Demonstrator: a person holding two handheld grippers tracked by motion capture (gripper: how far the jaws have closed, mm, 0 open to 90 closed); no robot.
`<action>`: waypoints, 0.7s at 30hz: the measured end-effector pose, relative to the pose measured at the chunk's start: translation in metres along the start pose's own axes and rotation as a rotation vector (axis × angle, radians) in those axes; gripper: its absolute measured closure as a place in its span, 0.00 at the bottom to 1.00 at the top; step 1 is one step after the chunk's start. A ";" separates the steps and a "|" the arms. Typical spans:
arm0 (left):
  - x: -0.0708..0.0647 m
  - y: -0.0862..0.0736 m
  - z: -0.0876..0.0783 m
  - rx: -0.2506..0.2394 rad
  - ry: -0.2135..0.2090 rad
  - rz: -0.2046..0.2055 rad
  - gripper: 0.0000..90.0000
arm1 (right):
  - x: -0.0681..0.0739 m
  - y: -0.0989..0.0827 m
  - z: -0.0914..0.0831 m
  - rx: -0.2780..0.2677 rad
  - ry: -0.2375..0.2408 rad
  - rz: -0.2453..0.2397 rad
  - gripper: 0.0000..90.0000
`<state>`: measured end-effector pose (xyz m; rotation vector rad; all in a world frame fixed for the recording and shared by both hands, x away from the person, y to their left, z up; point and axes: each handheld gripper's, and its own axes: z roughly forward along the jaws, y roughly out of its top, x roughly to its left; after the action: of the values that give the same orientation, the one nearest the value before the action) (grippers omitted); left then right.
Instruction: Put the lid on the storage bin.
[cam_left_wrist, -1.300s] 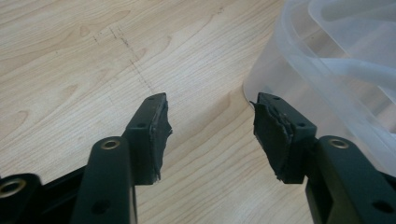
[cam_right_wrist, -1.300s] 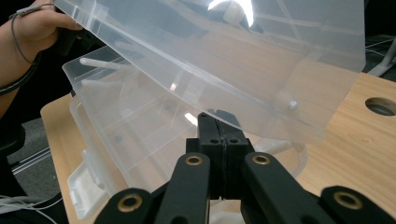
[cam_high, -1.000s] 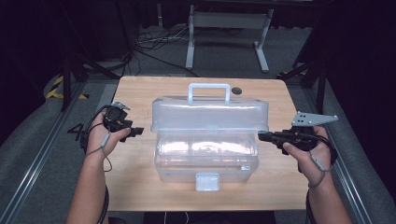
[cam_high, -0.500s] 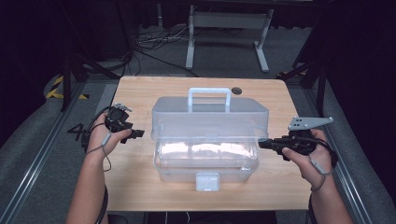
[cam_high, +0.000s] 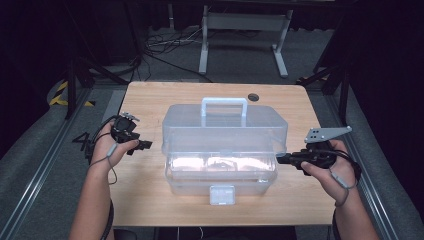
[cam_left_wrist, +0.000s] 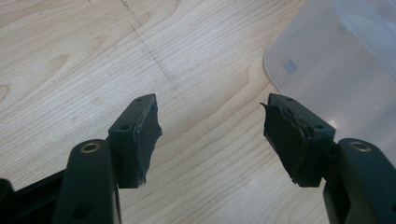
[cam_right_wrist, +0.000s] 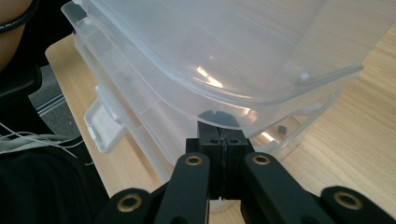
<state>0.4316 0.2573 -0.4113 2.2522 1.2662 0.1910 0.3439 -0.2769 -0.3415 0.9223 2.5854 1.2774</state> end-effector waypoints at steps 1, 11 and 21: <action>0.000 0.000 0.000 0.001 0.000 -0.002 0.40 | 0.000 0.000 0.001 0.002 -0.001 -0.003 1.00; 0.000 -0.002 0.002 0.009 0.016 0.006 0.41 | 0.002 -0.001 0.002 0.042 -0.005 -0.030 1.00; 0.001 -0.002 0.004 0.014 0.027 0.015 0.40 | 0.004 -0.003 0.005 0.107 0.002 -0.049 1.00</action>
<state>0.4322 0.2570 -0.4157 2.2786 1.2685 0.2203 0.3406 -0.2726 -0.3467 0.8682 2.6834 1.1388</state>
